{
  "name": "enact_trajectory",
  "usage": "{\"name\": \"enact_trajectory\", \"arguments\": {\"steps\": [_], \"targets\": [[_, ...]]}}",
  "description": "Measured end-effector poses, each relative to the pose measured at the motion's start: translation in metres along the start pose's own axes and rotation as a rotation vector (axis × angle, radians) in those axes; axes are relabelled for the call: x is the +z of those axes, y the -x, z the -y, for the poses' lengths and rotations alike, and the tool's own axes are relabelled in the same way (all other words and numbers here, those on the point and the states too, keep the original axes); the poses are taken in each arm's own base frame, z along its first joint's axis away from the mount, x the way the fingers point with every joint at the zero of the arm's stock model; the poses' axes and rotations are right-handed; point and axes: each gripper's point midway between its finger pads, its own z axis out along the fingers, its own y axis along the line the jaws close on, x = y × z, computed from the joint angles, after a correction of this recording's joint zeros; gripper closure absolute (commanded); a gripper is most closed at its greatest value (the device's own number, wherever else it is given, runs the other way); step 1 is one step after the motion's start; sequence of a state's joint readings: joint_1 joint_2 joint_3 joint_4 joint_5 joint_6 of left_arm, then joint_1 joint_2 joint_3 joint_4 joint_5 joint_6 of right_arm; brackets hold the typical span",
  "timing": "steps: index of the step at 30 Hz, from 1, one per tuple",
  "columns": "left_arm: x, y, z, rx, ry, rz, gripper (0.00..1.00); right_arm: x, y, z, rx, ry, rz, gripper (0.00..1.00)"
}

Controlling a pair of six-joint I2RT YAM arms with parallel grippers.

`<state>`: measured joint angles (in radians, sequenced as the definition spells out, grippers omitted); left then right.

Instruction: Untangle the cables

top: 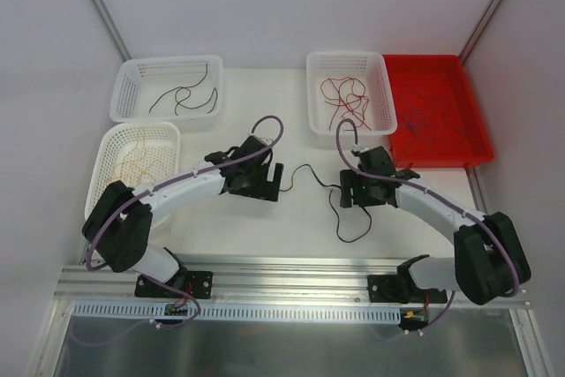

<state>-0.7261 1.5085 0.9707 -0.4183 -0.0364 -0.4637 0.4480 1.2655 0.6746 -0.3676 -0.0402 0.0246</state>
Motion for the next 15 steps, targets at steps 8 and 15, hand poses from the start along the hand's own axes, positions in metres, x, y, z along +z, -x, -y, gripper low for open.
{"name": "enact_trajectory", "arguments": {"steps": [8, 15], "targets": [[-0.025, -0.008, -0.015, -0.022, 0.011, 0.083, 0.09, 0.027, 0.032, -0.016, -0.093, 0.014, 0.033, 0.46], [-0.043, -0.019, -0.030, -0.030, 0.021, 0.155, 0.09, 0.028, 0.060, -0.037, -0.191, 0.044, 0.095, 0.92]]}}
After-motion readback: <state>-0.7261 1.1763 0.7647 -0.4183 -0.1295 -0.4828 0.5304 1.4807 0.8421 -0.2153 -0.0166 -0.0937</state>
